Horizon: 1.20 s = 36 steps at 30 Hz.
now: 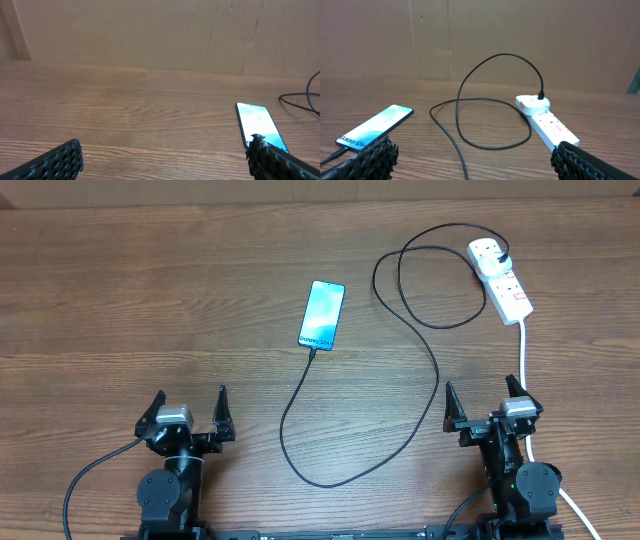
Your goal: Plug charger to phone and switch on socket
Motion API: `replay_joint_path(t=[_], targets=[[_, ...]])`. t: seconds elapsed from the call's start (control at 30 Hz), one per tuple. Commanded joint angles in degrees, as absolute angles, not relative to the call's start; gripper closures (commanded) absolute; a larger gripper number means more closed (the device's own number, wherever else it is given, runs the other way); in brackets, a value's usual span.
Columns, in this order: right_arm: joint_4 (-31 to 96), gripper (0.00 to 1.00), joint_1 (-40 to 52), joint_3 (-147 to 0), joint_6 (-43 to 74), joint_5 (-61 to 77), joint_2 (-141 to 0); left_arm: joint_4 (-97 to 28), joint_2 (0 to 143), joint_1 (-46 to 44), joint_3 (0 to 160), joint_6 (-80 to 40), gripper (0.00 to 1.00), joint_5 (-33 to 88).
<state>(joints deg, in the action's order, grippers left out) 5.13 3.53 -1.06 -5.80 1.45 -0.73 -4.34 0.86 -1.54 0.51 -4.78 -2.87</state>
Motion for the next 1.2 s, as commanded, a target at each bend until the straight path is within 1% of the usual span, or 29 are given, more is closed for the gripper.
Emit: replay_joint_path(t=[0.0, 0.67, 0.83, 1.17], targets=[[4.8, 0.00, 4.1, -0.4, -5.8, 1.2, -0.2, -4.3, 0.2, -1.9, 0.3, -2.1, 0.00, -3.6], [4.8, 0.00, 4.1, -0.4, -5.9, 1.1, -0.2, -4.3, 0.2, -1.9, 0.3, -3.4, 0.00, -3.0], [4.8, 0.00, 4.1, -0.4, -5.8, 1.1, -0.2, -4.3, 0.2, -1.9, 0.3, -1.0, 0.00, -3.6], [4.8, 0.00, 4.1, -0.4, -5.8, 1.1, -0.2, -4.3, 0.2, -1.9, 0.3, -1.7, 0.00, -3.1]])
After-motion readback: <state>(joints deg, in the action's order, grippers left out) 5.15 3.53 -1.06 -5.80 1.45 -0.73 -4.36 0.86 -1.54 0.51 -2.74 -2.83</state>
